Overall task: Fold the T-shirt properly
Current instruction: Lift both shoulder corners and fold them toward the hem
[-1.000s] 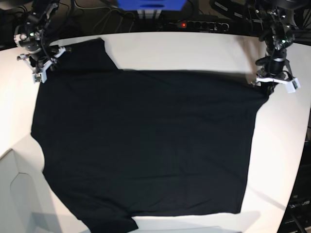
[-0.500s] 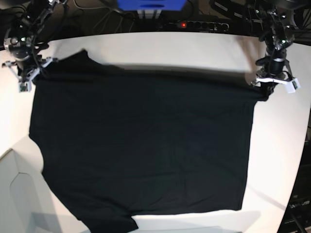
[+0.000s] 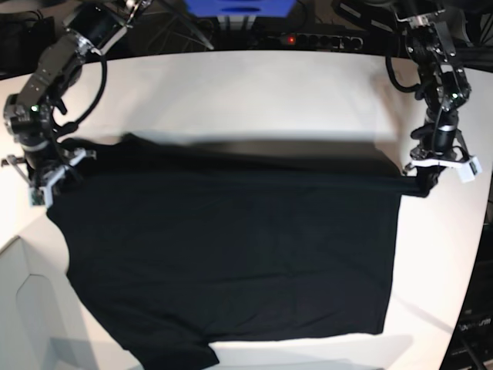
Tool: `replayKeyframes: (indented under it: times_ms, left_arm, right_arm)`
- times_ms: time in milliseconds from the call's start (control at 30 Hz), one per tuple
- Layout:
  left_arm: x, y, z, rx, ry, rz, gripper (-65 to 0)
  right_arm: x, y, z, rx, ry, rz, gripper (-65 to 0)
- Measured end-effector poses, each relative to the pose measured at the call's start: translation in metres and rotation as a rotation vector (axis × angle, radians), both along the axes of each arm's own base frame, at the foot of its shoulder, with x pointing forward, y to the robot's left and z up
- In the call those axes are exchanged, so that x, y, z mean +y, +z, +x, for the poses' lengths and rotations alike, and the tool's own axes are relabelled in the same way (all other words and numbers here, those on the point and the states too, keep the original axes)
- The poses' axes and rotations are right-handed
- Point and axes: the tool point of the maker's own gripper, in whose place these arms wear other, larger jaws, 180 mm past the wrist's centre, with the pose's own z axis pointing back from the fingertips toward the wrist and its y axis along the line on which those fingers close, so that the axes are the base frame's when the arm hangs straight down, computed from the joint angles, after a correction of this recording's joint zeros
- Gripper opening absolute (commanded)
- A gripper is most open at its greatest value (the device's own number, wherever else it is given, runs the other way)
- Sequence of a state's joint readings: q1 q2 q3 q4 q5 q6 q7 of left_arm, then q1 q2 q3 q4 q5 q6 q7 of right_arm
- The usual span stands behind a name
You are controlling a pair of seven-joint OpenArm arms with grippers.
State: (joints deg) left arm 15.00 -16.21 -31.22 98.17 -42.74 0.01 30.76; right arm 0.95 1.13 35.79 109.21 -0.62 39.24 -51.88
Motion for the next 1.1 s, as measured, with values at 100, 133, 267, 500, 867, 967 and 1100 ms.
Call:
replayKeyframes:
  times_ms: [100, 133, 267, 500, 867, 967, 1100]
  left_arm:
    - [0.001, 0.001, 0.015, 0.001, 0.000, -0.032, -65.0]
    - [0.002, 0.001, 0.019, -0.003, 0.004, -0.036, -65.0]
    - [0.005, 0.005, 0.032, -0.023, 0.014, -0.054, -65.0]
    - [0.009, 0.008, 0.051, -0.044, 0.029, -0.082, -65.0]
    - [0.006, -0.005, 0.070, -0.023, 0.027, -0.123, -65.0]
    - [0.000, -0.005, 0.074, -0.021, 0.011, -0.129, -65.0]
    - [0.002, -0.001, 0.077, -0.033, 0.014, -0.124, -65.0]
  right_arm:
    - [0.007, 0.010, 0.030, -0.029, 0.034, 0.011, -65.0]
    - [0.010, 0.012, 0.038, -0.037, 0.045, 0.020, -65.0]
    - [0.020, 0.009, 0.064, -0.043, 0.065, 0.077, -65.0]
    - [0.026, 0.009, 0.119, -0.053, 0.102, 0.173, -65.0]
    - [0.073, 0.004, 0.182, -0.103, 0.250, 0.289, -65.0]
    - [0.082, 0.010, 0.194, -0.124, 0.271, 0.313, -65.0]
    - [0.086, 0.013, 0.210, -0.140, 0.279, 0.354, -65.0]
